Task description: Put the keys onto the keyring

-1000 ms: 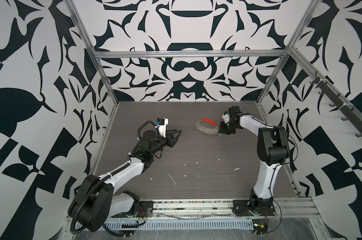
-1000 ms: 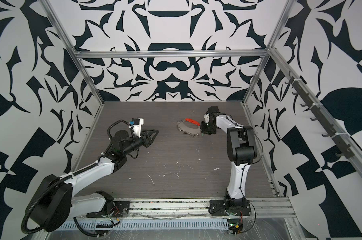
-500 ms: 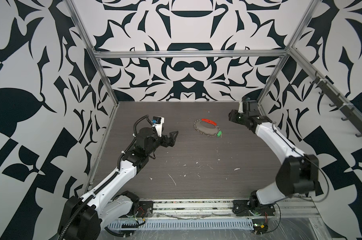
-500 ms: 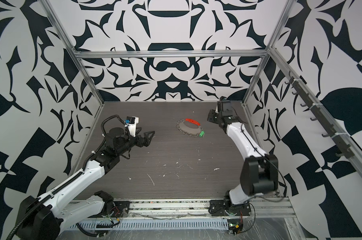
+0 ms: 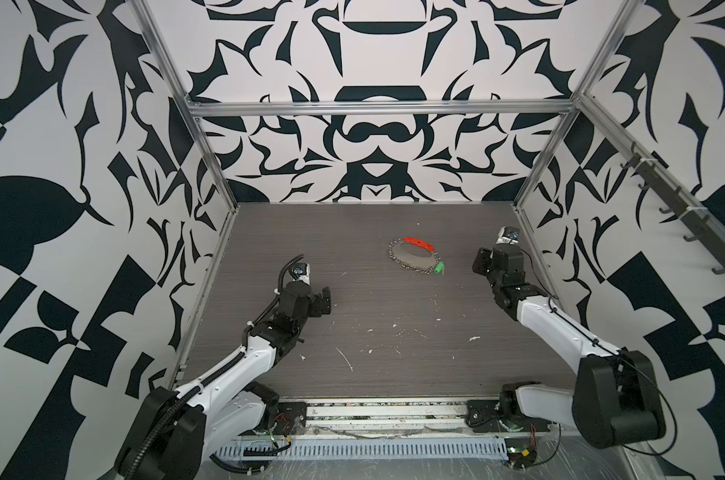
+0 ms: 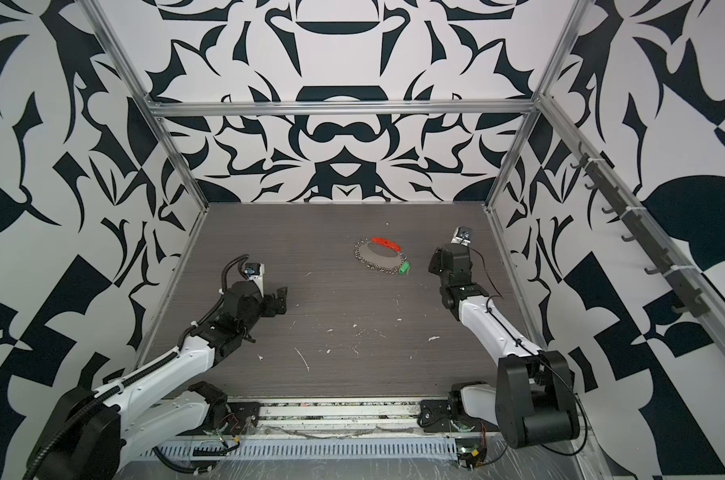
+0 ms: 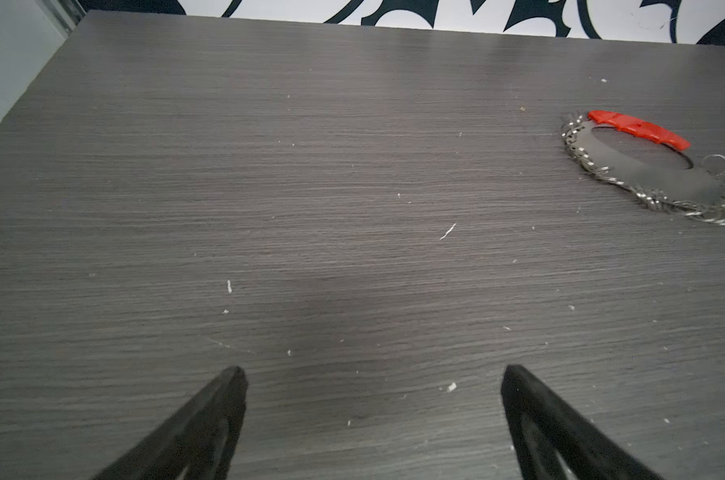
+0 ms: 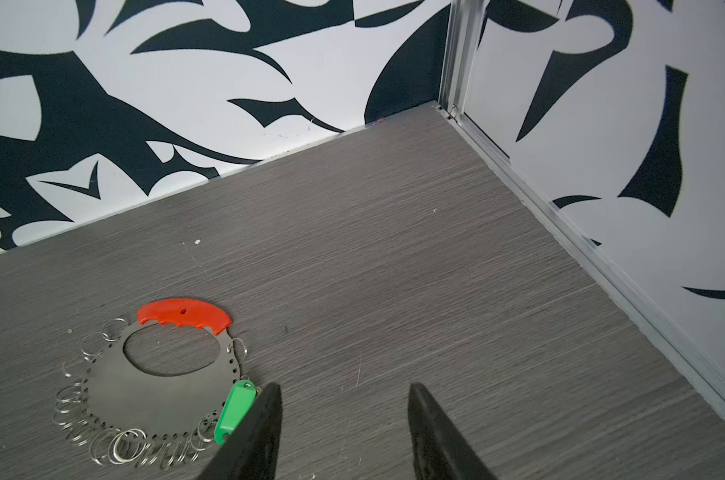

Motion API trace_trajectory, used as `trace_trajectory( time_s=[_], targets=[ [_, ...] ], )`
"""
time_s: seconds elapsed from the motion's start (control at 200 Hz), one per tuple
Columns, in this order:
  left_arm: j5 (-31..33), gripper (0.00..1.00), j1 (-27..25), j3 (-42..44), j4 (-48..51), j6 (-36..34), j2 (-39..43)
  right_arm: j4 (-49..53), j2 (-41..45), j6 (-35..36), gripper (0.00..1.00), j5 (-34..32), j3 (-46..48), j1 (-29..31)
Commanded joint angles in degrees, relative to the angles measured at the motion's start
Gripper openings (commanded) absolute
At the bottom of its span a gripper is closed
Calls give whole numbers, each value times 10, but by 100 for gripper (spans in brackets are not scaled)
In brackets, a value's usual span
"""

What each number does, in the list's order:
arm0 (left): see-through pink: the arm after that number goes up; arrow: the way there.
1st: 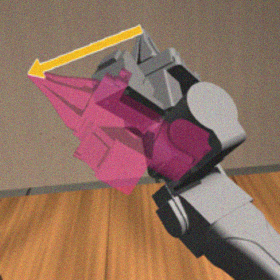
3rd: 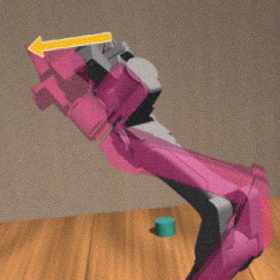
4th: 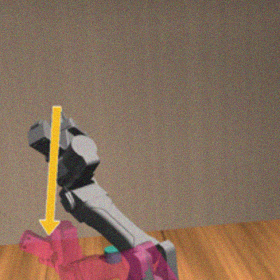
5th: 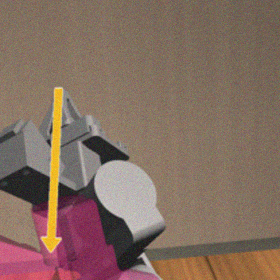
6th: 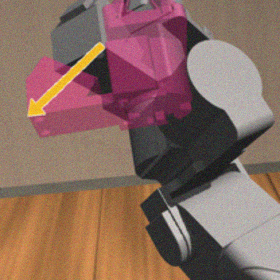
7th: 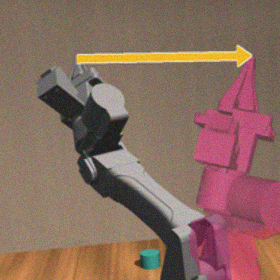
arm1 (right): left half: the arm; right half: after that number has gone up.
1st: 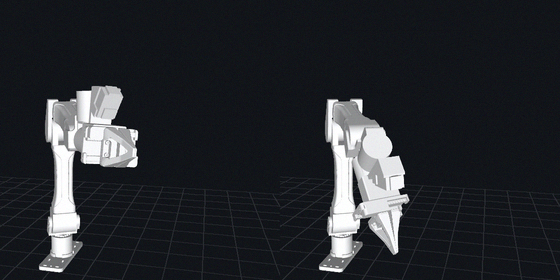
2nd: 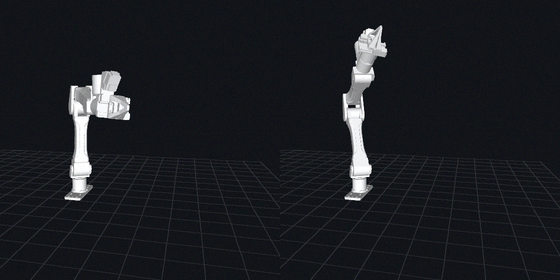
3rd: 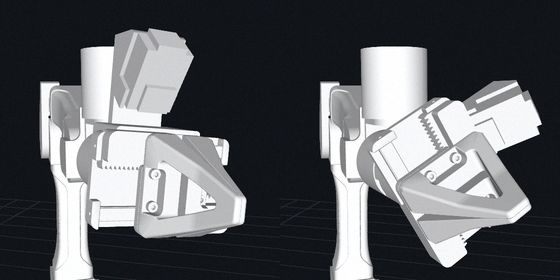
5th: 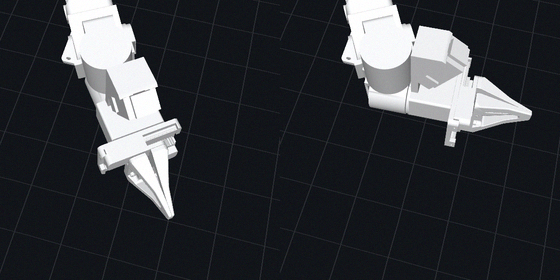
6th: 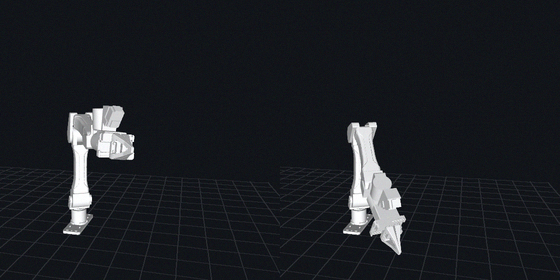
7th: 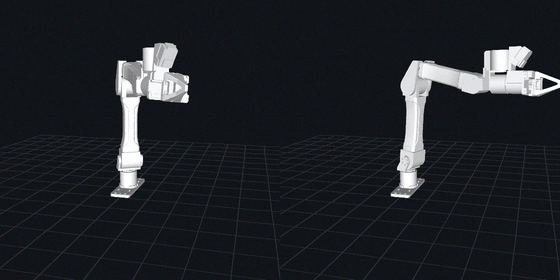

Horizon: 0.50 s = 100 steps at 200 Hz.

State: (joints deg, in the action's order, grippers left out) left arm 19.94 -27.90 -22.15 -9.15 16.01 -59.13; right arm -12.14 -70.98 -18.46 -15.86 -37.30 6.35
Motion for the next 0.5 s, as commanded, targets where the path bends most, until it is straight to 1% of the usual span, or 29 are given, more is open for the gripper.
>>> trace_trajectory(
  time_s=[0.0, 0.055, 0.085, 0.13, 0.225, 0.24, 0.26, 0.305, 0.375, 0.495],
  targets=[
    [4, 99, 2, 38, -90, 18, -14, -111, 16, 82, 53, -26, 57, -1],
    [-2, 99, 2, 55, -128, 19, -33, -146, 12, 105, 53, -31, 80, -1],
    [-10, 99, 2, 51, -126, 15, -36, -160, 5, 114, 53, -34, 87, 0],
    [-16, 100, 2, 38, -105, 12, -37, -176, -11, 131, 54, -36, 93, -1],
    [2, 100, 2, 14, -66, 28, -51, -237, -59, 141, 56, -38, 102, -1],
    [3, 100, 2, 11, -60, 30, -54, -248, -66, 162, 56, -38, 103, -1],
    [2, 99, 2, 6, -53, 32, -59, -245, -72, 172, 57, -39, 95, 0],
    [-1, 99, 2, -10, -30, 33, -63, -245, -82, 171, 58, -36, 83, 0],
    [-8, 99, 2, -33, 12, 36, -64, -300, -109, 181, 59, -43, 80, 0],
    [-8, 99, 2, -31, 6, 37, -67, -371, -154, 212, 61, -34, 80, -1]
  ],
)
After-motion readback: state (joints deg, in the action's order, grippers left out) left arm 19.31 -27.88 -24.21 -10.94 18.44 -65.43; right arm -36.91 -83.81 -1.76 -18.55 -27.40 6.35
